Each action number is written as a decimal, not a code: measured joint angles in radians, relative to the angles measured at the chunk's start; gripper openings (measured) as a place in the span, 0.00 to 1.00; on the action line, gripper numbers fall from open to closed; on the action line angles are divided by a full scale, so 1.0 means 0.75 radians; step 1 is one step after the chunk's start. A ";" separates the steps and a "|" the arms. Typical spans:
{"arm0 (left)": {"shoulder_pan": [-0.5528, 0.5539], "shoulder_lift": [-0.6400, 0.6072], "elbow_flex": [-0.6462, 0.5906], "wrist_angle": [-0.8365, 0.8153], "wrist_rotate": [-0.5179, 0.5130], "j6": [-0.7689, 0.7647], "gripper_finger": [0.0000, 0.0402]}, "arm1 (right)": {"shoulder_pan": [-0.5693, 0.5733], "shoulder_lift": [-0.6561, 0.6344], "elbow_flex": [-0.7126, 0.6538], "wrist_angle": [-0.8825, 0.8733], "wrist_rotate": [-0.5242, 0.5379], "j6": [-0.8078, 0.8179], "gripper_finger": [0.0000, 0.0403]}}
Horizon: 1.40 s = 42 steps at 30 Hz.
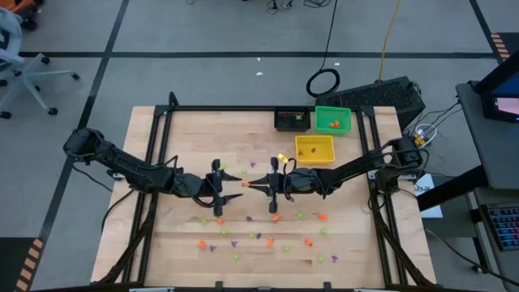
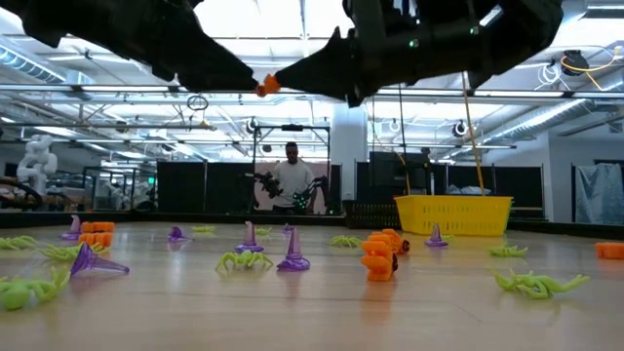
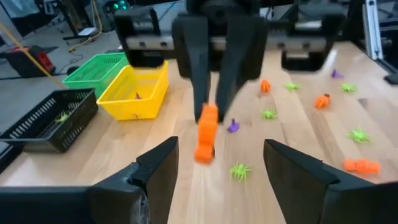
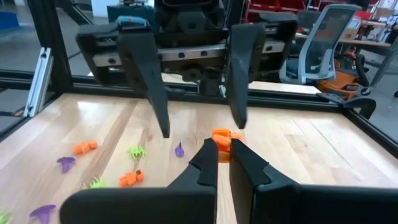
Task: Sort Halloween decoration
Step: Put the orange skeleton toy into the green basket
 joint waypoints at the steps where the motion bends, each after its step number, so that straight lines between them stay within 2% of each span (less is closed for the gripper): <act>1: -0.005 -0.007 0.000 -0.013 -0.002 0.000 0.58 | 0.000 -0.023 0.000 -0.035 0.001 0.000 0.00; 5: -0.030 -0.016 0.001 -0.061 -0.004 -0.007 0.59 | 0.000 -0.131 0.000 -0.214 0.001 -0.010 0.00; 14: -0.048 -0.017 0.000 -0.146 -0.006 -0.157 0.59 | -0.002 -0.430 0.000 -0.683 0.006 0.002 0.00; 22: -0.079 -0.016 -0.001 -0.155 -0.006 -0.174 0.59 | -0.102 -0.671 0.000 -0.981 0.009 -0.005 0.00; 31: -0.079 -0.016 -0.001 -0.172 -0.005 -0.173 0.59 | -0.425 -0.844 0.000 -1.199 0.009 0.005 0.00; 42: -0.079 -0.015 -0.001 -0.175 -0.005 -0.171 0.59 | -0.876 -0.841 0.000 -1.461 0.003 0.042 0.00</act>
